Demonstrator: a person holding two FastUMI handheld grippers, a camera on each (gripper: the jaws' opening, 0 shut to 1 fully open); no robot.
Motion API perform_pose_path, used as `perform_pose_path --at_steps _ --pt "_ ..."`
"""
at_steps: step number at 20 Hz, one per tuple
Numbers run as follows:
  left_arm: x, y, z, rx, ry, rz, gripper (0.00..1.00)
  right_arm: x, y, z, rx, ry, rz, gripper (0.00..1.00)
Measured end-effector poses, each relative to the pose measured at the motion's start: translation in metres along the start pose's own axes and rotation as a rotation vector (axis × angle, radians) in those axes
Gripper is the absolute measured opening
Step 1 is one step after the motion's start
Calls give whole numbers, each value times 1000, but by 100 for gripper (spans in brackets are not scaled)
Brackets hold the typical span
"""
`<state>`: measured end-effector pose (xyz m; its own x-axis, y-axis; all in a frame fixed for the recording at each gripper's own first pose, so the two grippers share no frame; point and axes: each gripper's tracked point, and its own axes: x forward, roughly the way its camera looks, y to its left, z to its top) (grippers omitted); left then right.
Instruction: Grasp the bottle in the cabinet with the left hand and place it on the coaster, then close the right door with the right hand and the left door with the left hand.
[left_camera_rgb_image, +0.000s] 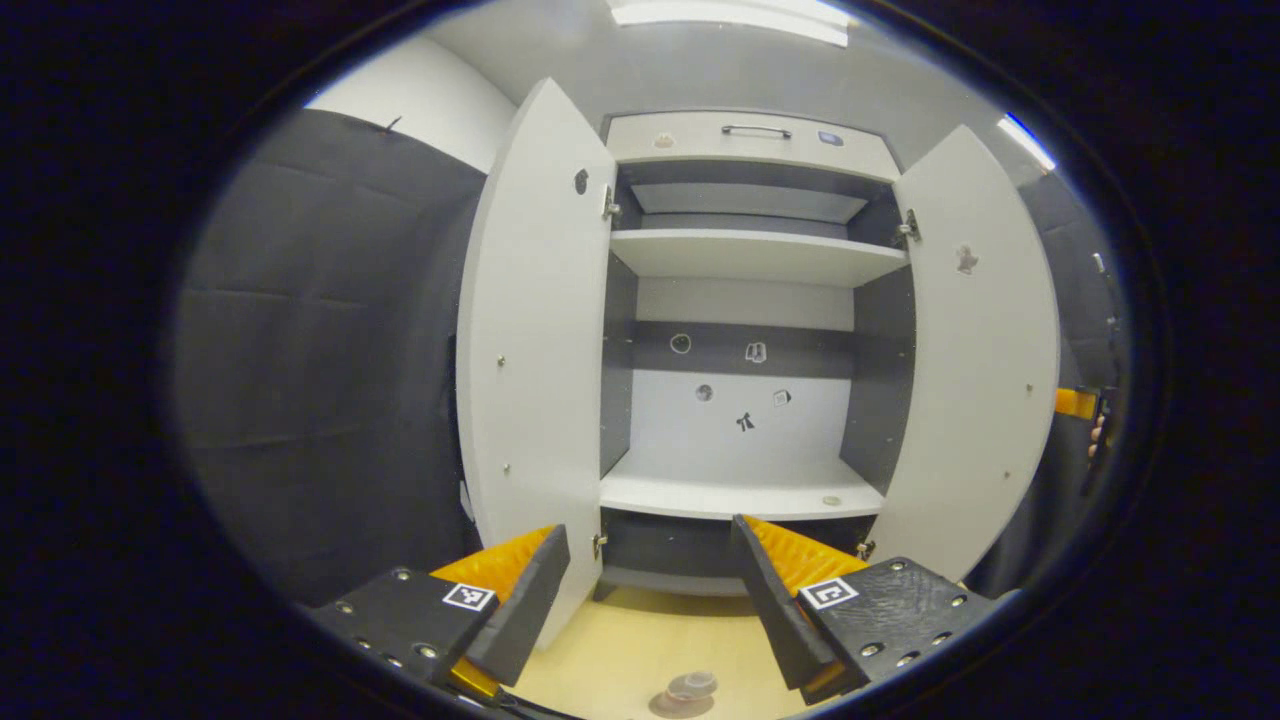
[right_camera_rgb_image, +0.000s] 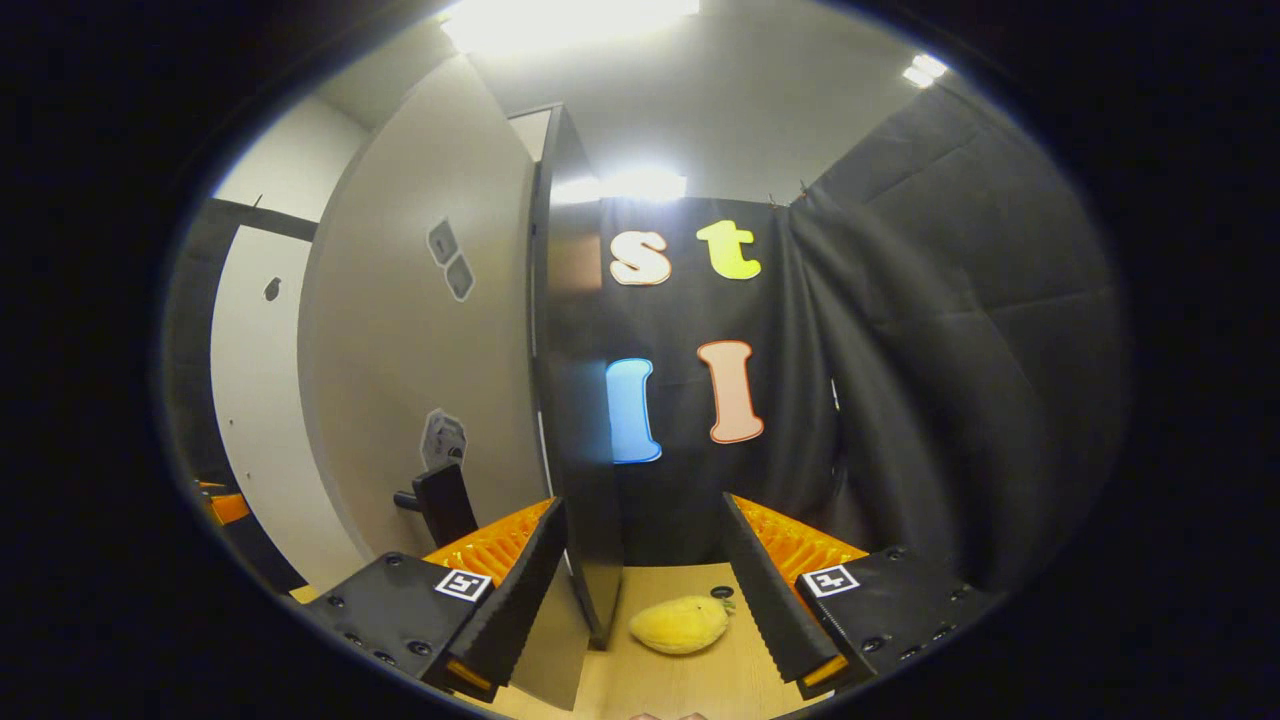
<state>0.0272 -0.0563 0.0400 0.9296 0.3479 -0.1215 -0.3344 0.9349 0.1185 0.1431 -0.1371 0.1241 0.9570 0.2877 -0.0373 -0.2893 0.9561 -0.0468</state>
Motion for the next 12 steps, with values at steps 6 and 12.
perform_pose_path --at_steps 6,12 --pt "-17 -2 -1 -64 -22 6 94 -4 18 -1 -67 -13 59 97" --pt "-9 18 5 5 -68 32 94 -7 45 -9 0 18 61 96"
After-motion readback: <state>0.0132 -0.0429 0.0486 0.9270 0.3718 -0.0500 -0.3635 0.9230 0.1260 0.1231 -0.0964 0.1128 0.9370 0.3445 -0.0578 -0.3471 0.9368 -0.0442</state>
